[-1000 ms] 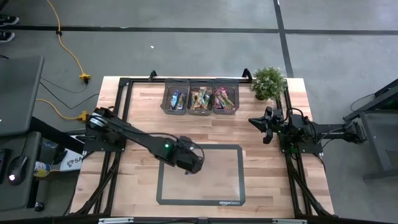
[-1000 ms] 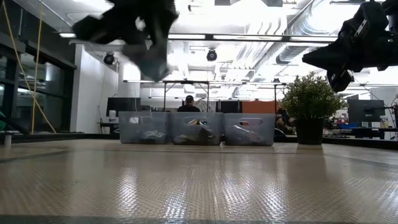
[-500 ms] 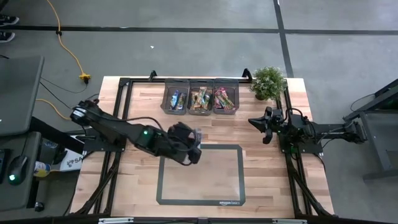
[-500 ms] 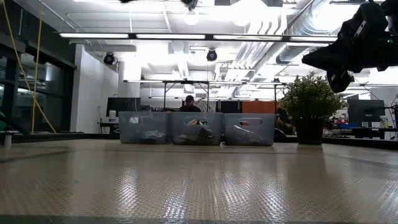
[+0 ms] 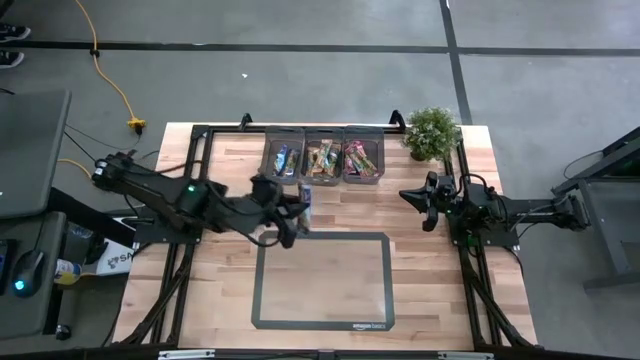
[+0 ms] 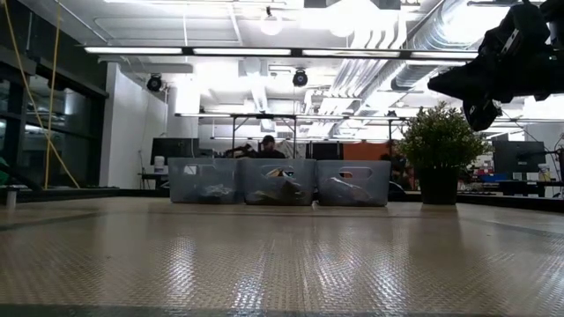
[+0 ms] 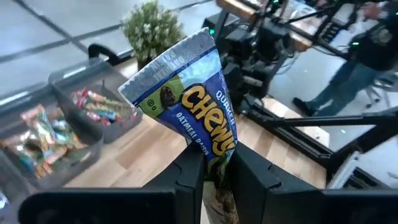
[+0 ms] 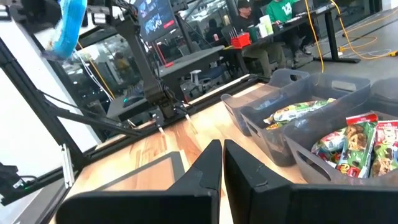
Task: Pick and place Granola Bars by type
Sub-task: Put the blue granola bar into the left black bin
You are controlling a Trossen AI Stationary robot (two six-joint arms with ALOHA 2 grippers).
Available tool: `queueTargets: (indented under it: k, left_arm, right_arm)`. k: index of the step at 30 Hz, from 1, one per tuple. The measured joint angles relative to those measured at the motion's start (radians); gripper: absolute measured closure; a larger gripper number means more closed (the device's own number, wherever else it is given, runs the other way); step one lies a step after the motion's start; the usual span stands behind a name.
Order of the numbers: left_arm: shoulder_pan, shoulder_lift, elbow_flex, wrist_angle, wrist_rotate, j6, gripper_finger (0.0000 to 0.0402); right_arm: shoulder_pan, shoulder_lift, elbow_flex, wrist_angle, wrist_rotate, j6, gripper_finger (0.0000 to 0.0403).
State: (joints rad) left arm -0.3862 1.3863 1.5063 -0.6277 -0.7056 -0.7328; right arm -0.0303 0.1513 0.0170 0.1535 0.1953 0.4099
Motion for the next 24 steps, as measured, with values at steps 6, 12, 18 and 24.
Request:
queueTargets:
  k: [6,12,18,24]
  left_arm:
    - [0.0,-0.08,0.0,-0.023,0.008,0.119,0.0342]
    - [0.0,-0.181,0.0,-0.074,-0.035,0.219,0.0342]
    - [0.0,-0.283,0.0,-0.079,-0.044,0.327,0.0342]
    - [0.0,-0.357,0.0,-0.079,-0.033,0.429,0.0342]
  right_arm:
    - [0.0,0.0,0.0,0.0,0.0,0.0,0.0402]
    - [0.0,0.0,0.0,0.0,0.0,0.0,0.0402]
    - [0.0,0.0,0.0,0.0,0.0,0.0,0.0402]
    - [0.0,0.0,0.0,0.0,0.0,0.0,0.0402]
